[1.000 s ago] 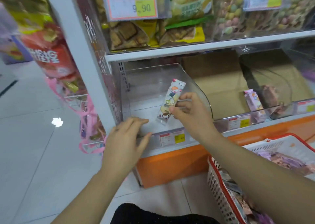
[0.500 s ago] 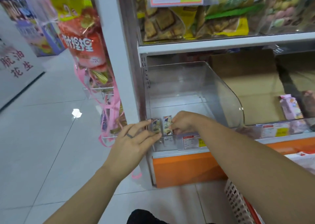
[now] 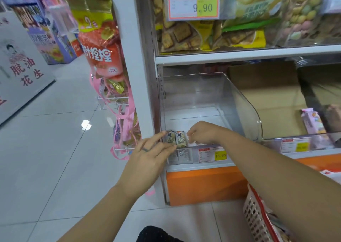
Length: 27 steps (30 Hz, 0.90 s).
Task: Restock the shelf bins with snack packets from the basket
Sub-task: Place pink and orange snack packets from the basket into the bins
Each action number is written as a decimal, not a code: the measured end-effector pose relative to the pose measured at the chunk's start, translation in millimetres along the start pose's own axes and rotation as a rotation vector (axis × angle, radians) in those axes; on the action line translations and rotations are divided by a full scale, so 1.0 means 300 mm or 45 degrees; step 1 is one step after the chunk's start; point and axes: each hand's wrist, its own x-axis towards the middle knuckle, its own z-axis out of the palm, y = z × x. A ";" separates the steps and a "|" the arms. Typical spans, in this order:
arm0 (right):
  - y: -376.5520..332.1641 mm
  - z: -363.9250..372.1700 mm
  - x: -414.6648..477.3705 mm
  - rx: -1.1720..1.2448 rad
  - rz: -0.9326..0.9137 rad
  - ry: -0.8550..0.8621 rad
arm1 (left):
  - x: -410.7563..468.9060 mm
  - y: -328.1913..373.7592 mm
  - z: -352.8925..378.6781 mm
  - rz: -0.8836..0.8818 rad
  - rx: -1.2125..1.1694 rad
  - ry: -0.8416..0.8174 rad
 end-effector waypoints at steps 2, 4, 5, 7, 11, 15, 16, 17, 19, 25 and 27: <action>0.020 -0.019 -0.053 0.064 -0.095 0.165 | 0.000 0.028 -0.001 -0.036 -0.028 0.024; 0.054 -0.030 -0.125 0.140 -0.201 0.343 | -0.002 0.084 0.008 -0.012 -0.077 0.106; 0.078 -0.032 -0.167 0.187 -0.259 0.441 | 0.008 0.119 0.012 0.009 -0.129 0.122; 0.140 -0.034 -0.266 0.298 -0.345 0.605 | 0.033 0.190 0.035 0.059 -0.234 0.115; 0.309 -0.030 -0.460 0.385 -0.320 0.756 | 0.088 0.350 0.129 0.138 -0.410 0.002; 0.561 0.017 -0.595 0.359 -0.079 0.831 | 0.145 0.522 0.251 0.153 -0.602 -0.239; 0.624 0.036 -0.625 0.351 -0.002 0.819 | 0.153 0.561 0.279 0.141 -0.639 -0.312; 0.687 0.056 -0.656 0.341 0.076 0.800 | 0.160 0.599 0.309 0.126 -0.663 -0.382; 0.798 0.108 -0.709 0.332 0.215 0.739 | 0.166 0.663 0.361 0.107 -0.690 -0.510; 1.024 0.311 -0.771 0.334 0.532 0.501 | 0.163 0.794 0.489 0.103 -0.688 -0.907; 1.073 0.376 -0.766 0.279 0.595 0.383 | 0.154 0.820 0.518 0.129 -0.625 -1.085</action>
